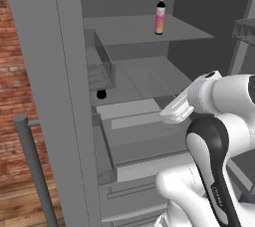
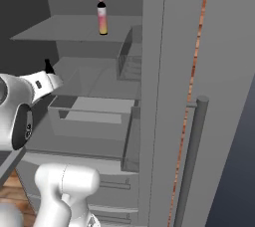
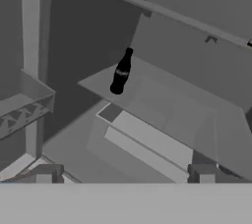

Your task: Open the fridge, grab two sodas, and place both sodas inside the bowl with ice on the dining counter.

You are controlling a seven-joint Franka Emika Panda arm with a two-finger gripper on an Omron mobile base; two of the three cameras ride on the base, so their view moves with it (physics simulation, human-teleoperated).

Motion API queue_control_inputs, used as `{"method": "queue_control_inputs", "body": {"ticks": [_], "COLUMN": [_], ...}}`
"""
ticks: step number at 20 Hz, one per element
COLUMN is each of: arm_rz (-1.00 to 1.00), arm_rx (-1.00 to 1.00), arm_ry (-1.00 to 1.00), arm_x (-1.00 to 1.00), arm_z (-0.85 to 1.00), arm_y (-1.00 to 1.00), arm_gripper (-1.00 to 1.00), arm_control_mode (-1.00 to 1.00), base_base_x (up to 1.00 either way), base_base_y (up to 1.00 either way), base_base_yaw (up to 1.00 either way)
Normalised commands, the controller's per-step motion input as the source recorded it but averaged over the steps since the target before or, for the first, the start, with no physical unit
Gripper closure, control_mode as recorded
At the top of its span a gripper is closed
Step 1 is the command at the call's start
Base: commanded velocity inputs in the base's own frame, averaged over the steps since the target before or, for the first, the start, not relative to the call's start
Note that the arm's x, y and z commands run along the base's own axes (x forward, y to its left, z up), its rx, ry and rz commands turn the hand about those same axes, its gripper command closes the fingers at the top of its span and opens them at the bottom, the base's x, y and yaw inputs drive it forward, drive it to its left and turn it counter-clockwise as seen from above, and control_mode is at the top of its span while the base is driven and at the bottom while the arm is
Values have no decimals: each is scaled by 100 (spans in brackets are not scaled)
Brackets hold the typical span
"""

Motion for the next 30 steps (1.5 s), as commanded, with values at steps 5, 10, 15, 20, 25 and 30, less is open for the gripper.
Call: {"method": "queue_control_inputs", "body": {"ticks": [5,10,15,20,25,30], "arm_rz": [6,0,1,3,0,0], "arm_rx": [8,9,7,3,0,0], "arm_ry": [-3,-7,-12,-4,-1,-4], "arm_x": [51,48,43,14,0,2], "arm_z": [-10,-11,-18,-11,0,-3], "arm_y": [16,12,10,2,0,5], "arm_gripper": [-100,-100,-100,-100,-100,-100], "arm_control_mode": [-100,-100,-100,-100,-100,-100], "base_base_x": [0,0,0,0,0,0], "base_base_y": [0,0,0,0,0,0], "base_base_yaw": [0,0,0,0,0,0]}}
